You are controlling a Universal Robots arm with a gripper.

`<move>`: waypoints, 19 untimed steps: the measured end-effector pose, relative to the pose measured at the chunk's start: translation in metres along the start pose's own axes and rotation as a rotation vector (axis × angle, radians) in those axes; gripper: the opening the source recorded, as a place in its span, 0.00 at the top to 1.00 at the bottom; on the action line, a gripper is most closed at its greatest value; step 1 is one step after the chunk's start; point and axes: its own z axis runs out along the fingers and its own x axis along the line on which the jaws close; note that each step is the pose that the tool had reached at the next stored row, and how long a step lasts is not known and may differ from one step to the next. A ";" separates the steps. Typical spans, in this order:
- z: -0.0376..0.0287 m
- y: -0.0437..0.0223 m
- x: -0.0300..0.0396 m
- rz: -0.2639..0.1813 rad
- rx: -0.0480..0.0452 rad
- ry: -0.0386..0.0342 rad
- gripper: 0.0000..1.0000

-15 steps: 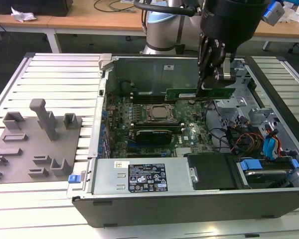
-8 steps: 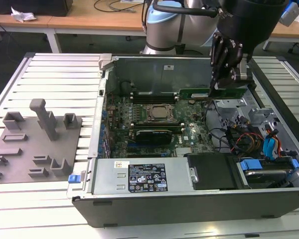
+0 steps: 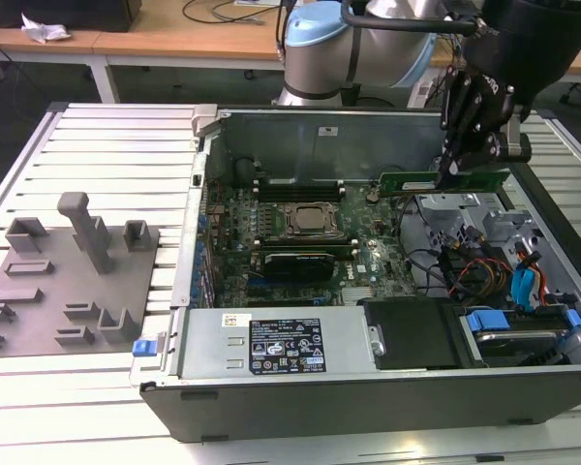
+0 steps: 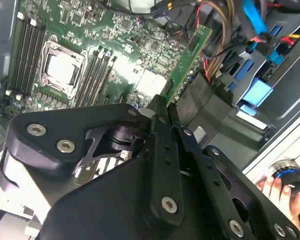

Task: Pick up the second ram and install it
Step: 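Pick up the second ram and move it above second insertion slot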

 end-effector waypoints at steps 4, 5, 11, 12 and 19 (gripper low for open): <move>-0.0002 -0.0139 -0.0006 0.000 0.0000 0.0000 0.86; -0.0003 -0.0189 -0.0008 0.000 -0.0001 0.0001 0.86; -0.0005 -0.0400 -0.0018 0.000 -0.0001 0.0000 0.86; -0.0005 -0.0421 -0.0019 0.000 -0.0001 0.0000 0.86; -0.0008 -0.0664 -0.0030 0.000 -0.0001 0.0001 0.86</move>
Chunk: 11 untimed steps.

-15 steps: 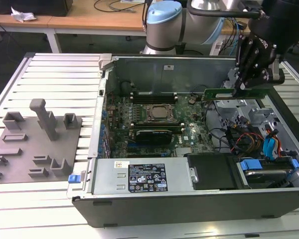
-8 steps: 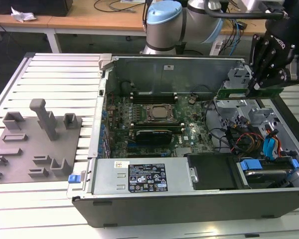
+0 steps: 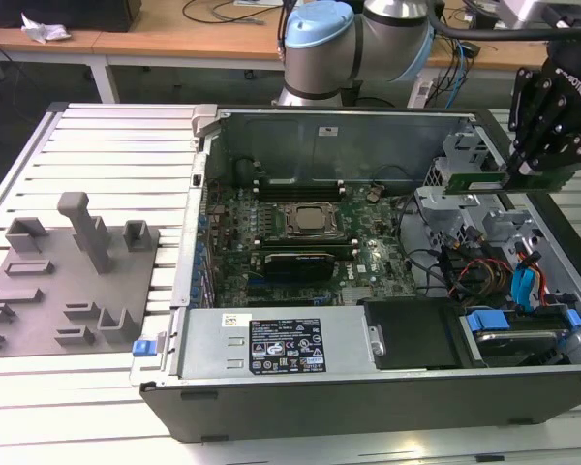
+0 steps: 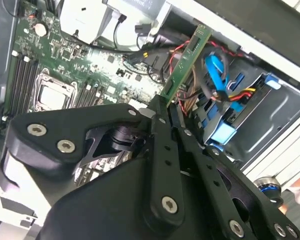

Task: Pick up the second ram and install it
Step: 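Pick up the second ram and move it above second insertion slot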

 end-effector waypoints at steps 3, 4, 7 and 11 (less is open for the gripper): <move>-0.0001 -0.0051 -0.0002 0.000 0.0000 0.0000 0.86; -0.0001 -0.0087 -0.0004 0.000 0.0000 0.0000 0.86; -0.0002 -0.0218 -0.0013 0.000 -0.0001 0.0000 0.86; -0.0002 -0.0350 -0.0021 0.000 -0.0002 -0.0001 0.86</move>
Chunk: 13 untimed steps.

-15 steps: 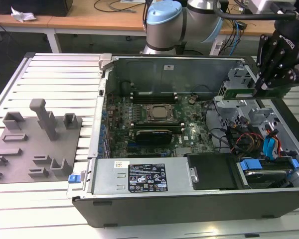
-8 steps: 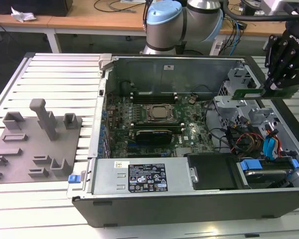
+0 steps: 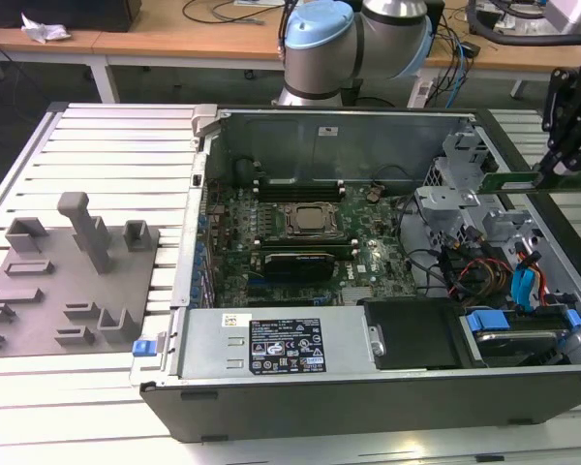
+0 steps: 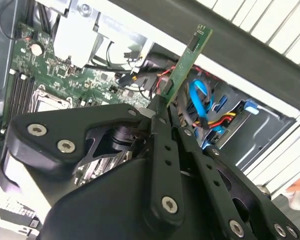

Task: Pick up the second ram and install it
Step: 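Pick up the second ram and move it above second insertion slot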

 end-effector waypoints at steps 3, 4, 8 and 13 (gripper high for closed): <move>-0.0001 -0.0087 -0.0006 0.000 -0.0001 0.0001 0.86; -0.0001 -0.0114 -0.0007 0.000 0.0000 0.0001 0.86; 0.0000 -0.0155 -0.0010 0.000 -0.0001 0.0001 0.86; 0.0003 -0.0043 -0.0005 0.000 0.0002 0.0000 0.86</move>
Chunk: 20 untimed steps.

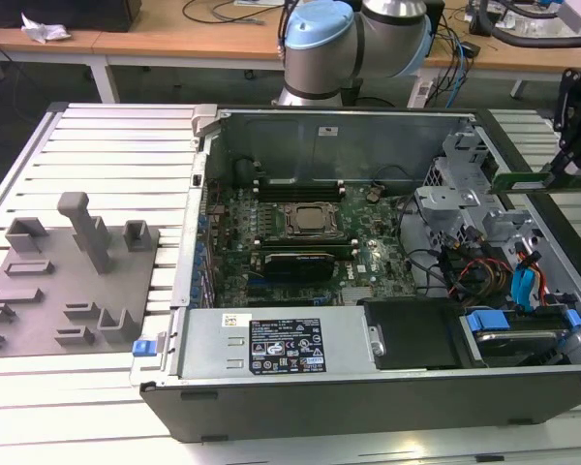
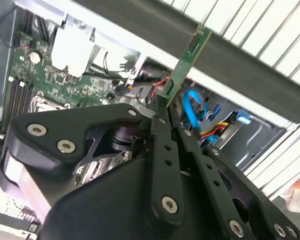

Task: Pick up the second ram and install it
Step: 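Pick up the second ram and move it above second insertion slot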

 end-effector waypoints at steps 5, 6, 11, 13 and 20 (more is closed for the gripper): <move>0.0017 0.0391 -0.0011 0.000 0.0010 0.0001 0.86; 0.0022 0.0460 -0.0020 0.000 0.0010 0.0000 0.86; 0.0037 0.0614 -0.0065 0.000 0.0010 0.0001 0.86; 0.0060 0.0791 -0.0099 0.000 0.0011 0.0000 0.86; 0.0211 0.1127 -0.0276 0.000 0.0010 0.0000 0.86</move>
